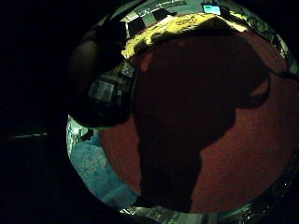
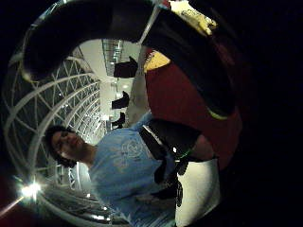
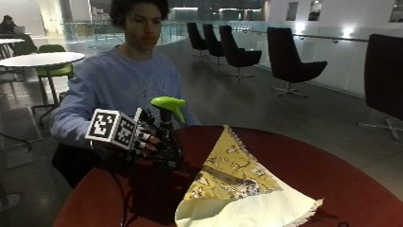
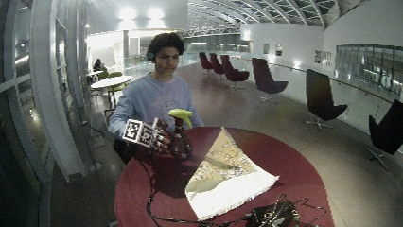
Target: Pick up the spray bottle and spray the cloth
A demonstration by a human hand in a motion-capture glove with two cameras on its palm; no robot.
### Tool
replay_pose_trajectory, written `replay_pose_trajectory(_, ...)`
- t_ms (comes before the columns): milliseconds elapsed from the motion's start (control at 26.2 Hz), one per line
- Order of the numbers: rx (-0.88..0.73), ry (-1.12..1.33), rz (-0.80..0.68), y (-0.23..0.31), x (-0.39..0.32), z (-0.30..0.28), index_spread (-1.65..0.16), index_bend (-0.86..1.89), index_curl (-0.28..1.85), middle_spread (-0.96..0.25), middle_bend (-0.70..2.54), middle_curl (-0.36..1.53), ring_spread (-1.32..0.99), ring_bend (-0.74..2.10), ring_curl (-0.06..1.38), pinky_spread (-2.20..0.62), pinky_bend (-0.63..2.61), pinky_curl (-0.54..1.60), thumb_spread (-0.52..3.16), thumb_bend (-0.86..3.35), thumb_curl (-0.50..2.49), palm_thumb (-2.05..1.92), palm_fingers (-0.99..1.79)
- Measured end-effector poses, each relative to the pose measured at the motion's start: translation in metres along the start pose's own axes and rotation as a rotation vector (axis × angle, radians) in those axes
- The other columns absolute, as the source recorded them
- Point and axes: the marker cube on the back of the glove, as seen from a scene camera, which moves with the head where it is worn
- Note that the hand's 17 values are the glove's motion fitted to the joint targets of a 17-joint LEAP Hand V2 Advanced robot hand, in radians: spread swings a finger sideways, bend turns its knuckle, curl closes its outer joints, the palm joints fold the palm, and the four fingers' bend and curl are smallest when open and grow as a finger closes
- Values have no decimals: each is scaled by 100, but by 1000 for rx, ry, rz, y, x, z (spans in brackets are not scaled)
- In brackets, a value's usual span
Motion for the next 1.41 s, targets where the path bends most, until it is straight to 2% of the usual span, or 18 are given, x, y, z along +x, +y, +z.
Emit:
replay_pose_trajectory(191,98,-138,-22,-19,-9,18,-39,11,17,-2,30,34,0,48,29,20,50,34,103,-3,27,53,44)
replay_pose_trajectory(496,186,-258,-31,-38,-14,34,-32,20,24,-4,34,36,0,44,28,19,38,31,101,1,30,64,69)
replay_pose_trajectory(725,267,-237,-38,-45,-18,36,-29,25,31,-4,31,37,-1,39,28,20,31,30,102,5,34,78,79)
replay_pose_trajectory(877,307,-177,-38,-52,-22,33,-28,19,32,-6,33,38,-3,41,29,19,30,30,99,9,39,90,97)
replay_pose_trajectory(1182,197,-49,47,-78,-36,-7,-26,14,34,-8,28,39,-4,44,33,17,30,32,86,6,46,97,106)
replay_pose_trajectory(1411,58,12,200,-99,-32,-43,-25,13,35,-8,27,41,-5,45,35,16,30,34,79,2,50,99,109)
